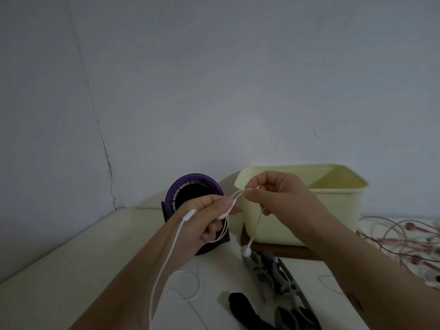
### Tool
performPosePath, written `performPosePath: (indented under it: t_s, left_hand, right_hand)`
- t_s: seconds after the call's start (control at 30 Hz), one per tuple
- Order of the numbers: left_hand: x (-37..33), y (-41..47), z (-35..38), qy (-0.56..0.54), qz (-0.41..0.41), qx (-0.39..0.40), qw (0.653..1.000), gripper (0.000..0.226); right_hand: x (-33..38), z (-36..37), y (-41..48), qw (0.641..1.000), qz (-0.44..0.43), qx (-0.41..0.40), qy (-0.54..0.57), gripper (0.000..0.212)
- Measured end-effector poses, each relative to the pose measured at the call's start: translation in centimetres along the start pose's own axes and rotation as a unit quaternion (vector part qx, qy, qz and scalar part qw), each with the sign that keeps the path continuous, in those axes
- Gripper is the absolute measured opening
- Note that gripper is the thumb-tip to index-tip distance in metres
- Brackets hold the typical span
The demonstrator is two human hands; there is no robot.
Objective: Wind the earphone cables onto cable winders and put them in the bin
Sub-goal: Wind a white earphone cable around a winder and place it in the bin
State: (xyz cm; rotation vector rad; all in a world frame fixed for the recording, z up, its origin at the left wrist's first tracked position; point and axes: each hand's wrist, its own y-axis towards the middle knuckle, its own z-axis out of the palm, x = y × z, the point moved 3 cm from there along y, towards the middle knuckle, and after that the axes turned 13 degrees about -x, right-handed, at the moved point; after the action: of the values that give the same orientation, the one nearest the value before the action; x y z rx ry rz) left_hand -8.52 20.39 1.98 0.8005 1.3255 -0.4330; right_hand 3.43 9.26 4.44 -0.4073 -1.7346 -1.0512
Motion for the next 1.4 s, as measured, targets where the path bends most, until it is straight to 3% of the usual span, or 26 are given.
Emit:
performPosePath:
  t_s: [0.2,0.47,0.77,1.2,1.4]
  left_hand:
    - [0.1,-0.1,0.4,0.063,-0.029,0.039,0.997,0.025]
    - [0.4,-0.1,0.5,0.225,0.104,0.028,0.968,0.019]
    - [0.5,-0.2,0.8,0.203,0.116,0.040,0.971,0.021]
    - [0.9,-0.3,0.9,0.305,0.165,0.002,0.938,0.021]
    - [0.5,-0.8,1.1,0.294,0.158,0.007,0.943,0.018]
  right_hand:
    - [0.7,0.1,-0.3,0.999,-0.035,-0.016,-0.024,0.021]
    - [0.9,0.3,-0.8,0.997,-0.056,-0.002,-0.056,0.019]
    - [0.6,0.5,-0.8,0.997,-0.051,-0.026,-0.055,0.017]
    - [0.0,1.1,-1.1,0.996,0.064,0.045,0.041,0.018]
    - [-0.4,1.3,-1.3,0.978,0.135,0.076,0.138,0.021]
